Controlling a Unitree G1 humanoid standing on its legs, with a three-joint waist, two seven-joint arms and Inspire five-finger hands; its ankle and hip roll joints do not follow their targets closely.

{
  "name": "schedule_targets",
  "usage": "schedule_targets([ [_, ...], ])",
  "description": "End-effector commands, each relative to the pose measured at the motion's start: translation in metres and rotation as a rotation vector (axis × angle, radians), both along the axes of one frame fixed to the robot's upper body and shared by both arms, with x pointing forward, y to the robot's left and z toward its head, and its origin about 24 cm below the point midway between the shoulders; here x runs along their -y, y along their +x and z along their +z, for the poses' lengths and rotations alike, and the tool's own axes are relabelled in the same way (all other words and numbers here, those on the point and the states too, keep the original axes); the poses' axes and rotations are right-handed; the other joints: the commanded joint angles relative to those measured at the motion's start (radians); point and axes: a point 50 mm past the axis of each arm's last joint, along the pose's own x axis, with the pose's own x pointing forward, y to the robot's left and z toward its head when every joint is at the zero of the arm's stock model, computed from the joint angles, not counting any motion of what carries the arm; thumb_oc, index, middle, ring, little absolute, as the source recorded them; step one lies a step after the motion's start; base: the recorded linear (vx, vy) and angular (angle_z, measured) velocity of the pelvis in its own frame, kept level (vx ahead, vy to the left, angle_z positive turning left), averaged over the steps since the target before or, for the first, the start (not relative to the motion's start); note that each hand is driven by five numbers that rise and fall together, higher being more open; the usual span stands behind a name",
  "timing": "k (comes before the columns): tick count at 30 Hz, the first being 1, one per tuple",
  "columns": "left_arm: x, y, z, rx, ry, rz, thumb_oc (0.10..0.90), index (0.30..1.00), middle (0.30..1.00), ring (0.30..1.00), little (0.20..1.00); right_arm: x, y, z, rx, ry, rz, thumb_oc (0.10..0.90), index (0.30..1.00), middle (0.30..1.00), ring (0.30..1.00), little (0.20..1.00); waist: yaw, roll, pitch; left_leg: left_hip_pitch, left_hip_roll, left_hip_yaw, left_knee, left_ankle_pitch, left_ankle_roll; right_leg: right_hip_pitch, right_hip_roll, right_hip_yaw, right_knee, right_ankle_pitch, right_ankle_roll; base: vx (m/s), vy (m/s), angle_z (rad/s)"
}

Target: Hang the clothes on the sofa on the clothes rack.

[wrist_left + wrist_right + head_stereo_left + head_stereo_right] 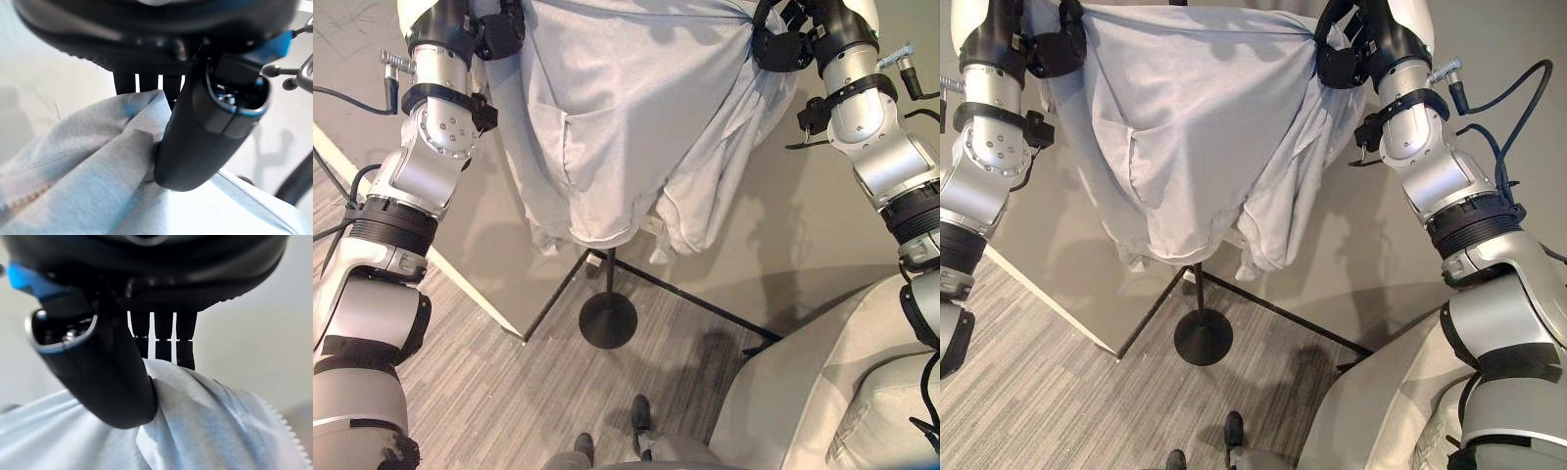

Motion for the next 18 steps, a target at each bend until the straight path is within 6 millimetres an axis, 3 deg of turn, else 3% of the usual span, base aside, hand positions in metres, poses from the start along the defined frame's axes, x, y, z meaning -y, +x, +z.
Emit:
schedule_targets([
  [1, -0.022, -0.019, 0.050, 0.176, -0.071, 0.054, 0.400, 0.300, 0.300, 0.300, 0.300, 0.049, -0.021, 0.044, 0.161, 0.147, -0.145, 0.400, 0.300, 0.300, 0.300, 0.300, 0.012, 0.013, -0.026, -0.007, 0.061, 0.020, -0.010, -0.010, -0.020, 0.132, -0.094, -0.026, 0.004, -0.131, 0.066, 0.00, 0.000, 0.00],
  [3, -0.035, -0.018, 0.031, 0.131, -0.094, 0.088, 0.400, 0.300, 0.300, 0.300, 0.300, 0.048, -0.018, 0.010, 0.100, 0.190, -0.112, 0.400, 0.300, 0.300, 0.300, 0.300, 0.011, 0.016, -0.017, -0.018, 0.058, 0.020, -0.010, -0.006, -0.019, 0.120, -0.096, -0.025, 0.004, -0.127, 0.064, 0.02, -0.001, -0.01],
  [5, -0.039, -0.019, 0.024, 0.120, -0.095, 0.098, 0.400, 0.300, 0.300, 0.300, 0.300, 0.048, -0.018, -0.001, 0.084, 0.203, -0.104, 0.400, 0.300, 0.300, 0.300, 0.300, 0.011, 0.015, -0.021, -0.016, 0.059, 0.020, -0.010, -0.013, -0.019, 0.121, -0.095, -0.025, 0.004, -0.133, 0.064, 0.02, 0.003, -0.02],
  [6, -0.050, -0.021, 0.008, 0.090, -0.111, 0.123, 0.400, 0.300, 0.300, 0.300, 0.300, 0.046, -0.020, -0.019, 0.063, 0.237, -0.075, 0.400, 0.300, 0.300, 0.300, 0.300, 0.011, 0.015, -0.017, -0.022, 0.056, 0.020, -0.010, -0.009, -0.017, 0.115, -0.097, -0.024, 0.004, -0.129, 0.062, 0.04, 0.000, -0.02],
  [9, -0.060, -0.023, -0.020, 0.035, -0.144, 0.140, 0.400, 0.300, 0.300, 0.300, 0.300, 0.041, -0.024, -0.047, 0.028, 0.296, -0.037, 0.400, 0.300, 0.300, 0.300, 0.300, 0.011, 0.014, -0.024, -0.023, 0.055, 0.020, -0.010, -0.011, -0.014, 0.113, -0.098, -0.024, 0.004, -0.132, 0.060, 0.01, 0.000, 0.00],
  [11, -0.064, -0.024, -0.030, 0.016, -0.157, 0.147, 0.400, 0.300, 0.300, 0.300, 0.300, 0.039, -0.025, -0.055, 0.016, 0.311, -0.026, 0.400, 0.300, 0.300, 0.300, 0.300, 0.011, 0.015, -0.029, -0.020, 0.056, 0.022, -0.010, -0.018, -0.013, 0.116, -0.097, -0.024, 0.004, -0.136, 0.060, 0.02, 0.001, -0.01],
  [12, -0.070, -0.025, -0.044, -0.015, -0.182, 0.160, 0.400, 0.300, 0.300, 0.300, 0.300, 0.035, -0.026, -0.070, -0.008, 0.361, 0.001, 0.400, 0.300, 0.300, 0.300, 0.300, 0.011, 0.013, -0.031, -0.024, 0.055, 0.022, -0.010, -0.014, -0.012, 0.111, -0.099, -0.024, 0.004, -0.131, 0.059, 0.04, -0.004, 0.00],
  [18, -0.078, -0.029, -0.090, -0.105, -0.307, 0.177, 0.400, 0.300, 0.300, 0.300, 0.300, 0.018, -0.027, -0.097, -0.050, 0.482, 0.069, 0.400, 0.300, 0.300, 0.300, 0.300, 0.015, 0.014, -0.043, -0.024, 0.055, 0.022, -0.010, -0.019, -0.011, 0.110, -0.099, -0.023, 0.004, -0.133, 0.059, 0.03, 0.001, 0.00],
])
